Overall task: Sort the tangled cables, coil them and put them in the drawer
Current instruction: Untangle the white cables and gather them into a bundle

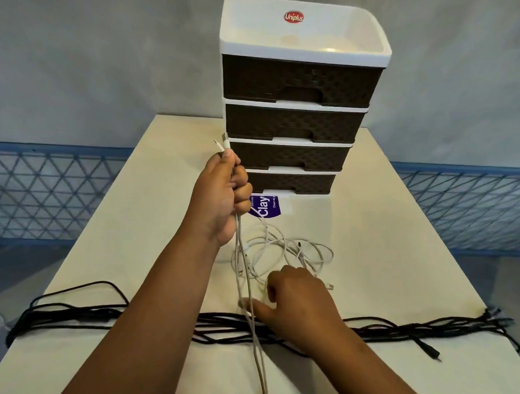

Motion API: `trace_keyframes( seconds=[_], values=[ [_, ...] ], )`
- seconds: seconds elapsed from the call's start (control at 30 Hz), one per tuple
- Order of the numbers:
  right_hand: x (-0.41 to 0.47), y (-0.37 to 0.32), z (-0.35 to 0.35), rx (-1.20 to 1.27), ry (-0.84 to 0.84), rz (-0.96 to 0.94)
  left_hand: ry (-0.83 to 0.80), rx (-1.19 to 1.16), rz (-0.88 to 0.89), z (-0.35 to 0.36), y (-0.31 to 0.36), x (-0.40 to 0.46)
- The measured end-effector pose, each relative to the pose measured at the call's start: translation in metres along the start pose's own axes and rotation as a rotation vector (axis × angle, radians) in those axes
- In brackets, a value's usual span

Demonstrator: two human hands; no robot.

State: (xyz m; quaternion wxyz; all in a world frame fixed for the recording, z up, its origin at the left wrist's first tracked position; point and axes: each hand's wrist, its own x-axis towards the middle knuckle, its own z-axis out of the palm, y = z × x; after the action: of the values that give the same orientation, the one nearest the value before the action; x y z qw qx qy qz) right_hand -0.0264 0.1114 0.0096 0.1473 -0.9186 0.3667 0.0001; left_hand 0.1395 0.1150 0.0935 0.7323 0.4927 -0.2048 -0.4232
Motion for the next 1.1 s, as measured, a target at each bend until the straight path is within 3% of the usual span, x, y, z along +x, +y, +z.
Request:
trace_keyframes(
  seconds=[0.2,0.27,0.4,0.47,0.53,0.6,0.7,0.77,0.97,1.03,1.1],
  values=[
    [0.021,0.007,0.000,-0.068,0.014,0.121,-0.026,-0.043,-0.039,-0.020,0.005,0.015],
    [0.032,0.017,-0.021,0.131,0.082,0.192,-0.035,-0.047,-0.054,-0.026,0.005,0.018],
    [0.053,0.028,-0.094,0.794,0.316,0.307,-0.049,-0.062,-0.105,-0.034,0.006,0.022],
    [0.056,0.026,-0.131,1.093,0.454,0.132,-0.061,-0.090,-0.128,-0.035,0.006,0.024],
    [0.056,0.022,-0.160,1.338,0.567,-0.169,-0.103,-0.123,-0.152,-0.034,0.008,0.025],
    [0.060,0.019,-0.175,1.443,0.589,-0.315,-0.145,-0.116,-0.167,-0.031,0.010,0.026],
    [0.070,0.016,-0.173,1.249,0.543,-0.033,-0.185,-0.067,-0.189,-0.027,0.010,0.026],
    [0.072,0.016,-0.166,1.158,0.463,0.037,-0.204,-0.072,-0.205,-0.025,0.010,0.027],
    [0.064,-0.003,-0.166,1.153,0.294,-0.251,-0.325,-0.106,-0.344,-0.013,0.014,0.027],
    [0.057,-0.003,-0.162,1.138,0.113,-0.403,-0.363,-0.154,-0.351,-0.009,0.014,0.028],
    [0.048,0.001,-0.152,1.100,-0.189,-0.517,-0.326,-0.249,-0.339,-0.005,0.015,0.031]
  ],
)
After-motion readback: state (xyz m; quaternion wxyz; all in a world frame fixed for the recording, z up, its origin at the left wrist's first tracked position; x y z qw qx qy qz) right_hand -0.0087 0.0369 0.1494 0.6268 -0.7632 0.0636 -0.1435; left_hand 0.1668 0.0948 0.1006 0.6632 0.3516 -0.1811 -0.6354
